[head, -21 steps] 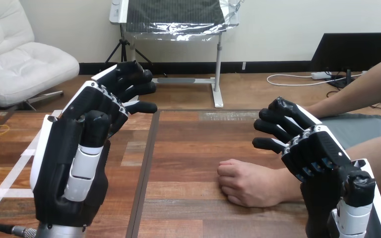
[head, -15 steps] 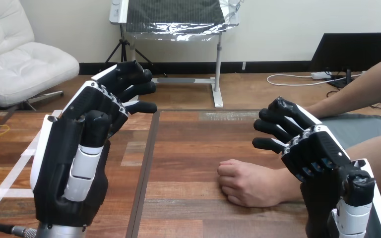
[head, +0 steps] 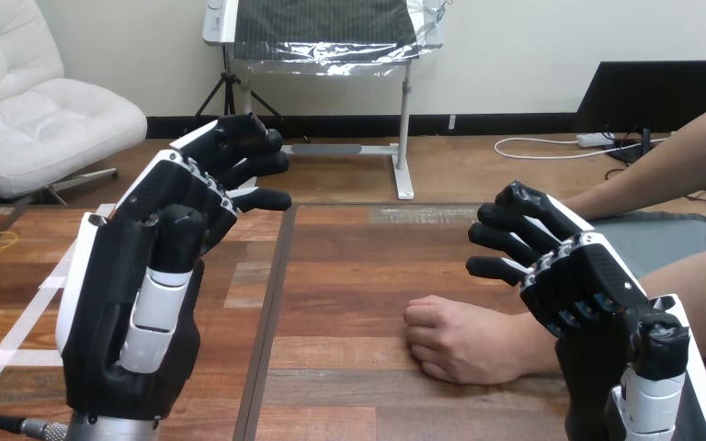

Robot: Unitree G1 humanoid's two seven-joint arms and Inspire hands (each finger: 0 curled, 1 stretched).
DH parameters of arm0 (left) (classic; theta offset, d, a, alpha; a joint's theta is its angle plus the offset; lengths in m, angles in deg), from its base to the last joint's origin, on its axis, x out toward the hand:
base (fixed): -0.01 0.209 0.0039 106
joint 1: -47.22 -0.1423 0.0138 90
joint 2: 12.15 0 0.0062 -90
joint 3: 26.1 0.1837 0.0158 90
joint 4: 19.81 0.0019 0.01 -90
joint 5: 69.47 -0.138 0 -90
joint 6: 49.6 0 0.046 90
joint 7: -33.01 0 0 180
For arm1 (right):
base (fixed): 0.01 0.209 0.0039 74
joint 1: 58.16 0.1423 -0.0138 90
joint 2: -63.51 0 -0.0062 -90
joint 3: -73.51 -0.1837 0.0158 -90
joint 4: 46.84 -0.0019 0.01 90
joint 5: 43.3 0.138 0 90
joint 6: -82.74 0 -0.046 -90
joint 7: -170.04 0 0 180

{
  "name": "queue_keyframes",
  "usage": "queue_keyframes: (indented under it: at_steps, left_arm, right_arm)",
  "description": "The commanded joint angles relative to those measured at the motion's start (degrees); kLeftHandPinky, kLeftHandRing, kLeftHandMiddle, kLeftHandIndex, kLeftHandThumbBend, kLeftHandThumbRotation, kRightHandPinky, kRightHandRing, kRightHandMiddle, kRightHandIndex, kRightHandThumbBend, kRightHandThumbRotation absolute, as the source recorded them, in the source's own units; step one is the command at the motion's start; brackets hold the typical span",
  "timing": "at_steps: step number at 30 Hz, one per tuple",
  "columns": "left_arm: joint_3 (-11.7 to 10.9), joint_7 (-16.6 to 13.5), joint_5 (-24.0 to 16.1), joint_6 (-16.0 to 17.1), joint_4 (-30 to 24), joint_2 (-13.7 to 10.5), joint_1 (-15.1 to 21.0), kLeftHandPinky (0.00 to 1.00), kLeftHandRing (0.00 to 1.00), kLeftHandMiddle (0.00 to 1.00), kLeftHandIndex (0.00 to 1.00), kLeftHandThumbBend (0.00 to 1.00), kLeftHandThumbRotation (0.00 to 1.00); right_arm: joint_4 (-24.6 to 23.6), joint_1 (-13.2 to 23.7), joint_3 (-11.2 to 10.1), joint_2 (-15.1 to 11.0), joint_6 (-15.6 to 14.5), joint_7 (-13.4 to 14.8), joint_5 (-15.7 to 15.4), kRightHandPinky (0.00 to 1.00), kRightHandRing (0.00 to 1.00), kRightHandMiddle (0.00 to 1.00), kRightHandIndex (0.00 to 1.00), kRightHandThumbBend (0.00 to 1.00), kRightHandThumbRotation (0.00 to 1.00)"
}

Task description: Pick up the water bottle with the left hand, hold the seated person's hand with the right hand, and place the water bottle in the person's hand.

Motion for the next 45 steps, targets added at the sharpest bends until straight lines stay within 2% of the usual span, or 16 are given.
queue_keyframes:
  at_steps: [1,3,10,14,20,35,41,45]
  left_arm:
    - [-0.8,-1.26,-1.23,0.26,-0.14,1.13,2.48,0.62,0.72,0.74,0.73,0.75,0.58]
    - [-1.16,-1.48,-1.84,1.01,0.42,1.06,2.93,0.61,0.72,0.73,0.73,0.78,0.51]
    - [-2.12,-2.92,-5.3,2.28,0.96,0.95,3.49,0.57,0.71,0.74,0.74,0.95,0.13]
    - [-2.44,-3.52,-6.56,2.88,1.2,0.81,3.54,0.56,0.71,0.75,0.75,0.98,0.06]
    - [-2.8,-3.93,-7.52,2.92,1.15,0.6,3.42,0.58,0.74,0.77,0.77,1.0,0.01]
    - [-3.68,-5.77,-9.57,2.27,1.03,0.49,3.58,0.59,0.75,0.78,0.79,1.0,0.0]
    - [-4.94,-6.89,-10.85,2.41,1.43,0.18,4.35,0.59,0.76,0.79,0.79,1.0,0.0]
    - [-6.47,-8.54,-13.29,2.02,1.18,-0.01,5.05,0.6,0.78,0.81,0.79,1.0,0.0]
  right_arm:
    - [-2.09,3.17,-0.86,0.07,0.38,0.15,0.04,0.73,0.8,0.81,0.82,0.72,1.0]
    - [-2.14,3.14,-0.86,0.04,0.28,0.15,0.09,0.73,0.8,0.81,0.82,0.72,1.0]
    - [-2.22,3.04,-0.84,-0.03,0.06,0.13,0.22,0.73,0.8,0.81,0.82,0.73,1.0]
    - [-2.22,2.98,-0.86,0.05,0.1,0.25,-0.07,0.73,0.8,0.81,0.82,0.73,1.0]
    - [-2.07,3.13,-0.7,0.03,0.18,0.05,0.29,0.73,0.8,0.81,0.82,0.73,1.0]
    - [-2.04,3.04,-0.47,0.26,-0.13,0.21,0.19,0.73,0.81,0.82,0.82,0.74,1.0]
    - [-1.76,3.2,-0.48,0.31,0.07,0.15,0.13,0.73,0.81,0.82,0.82,0.73,1.0]
    - [-1.65,3.27,-0.52,0.34,0.12,0.18,0.0,0.74,0.81,0.82,0.83,0.73,1.0]
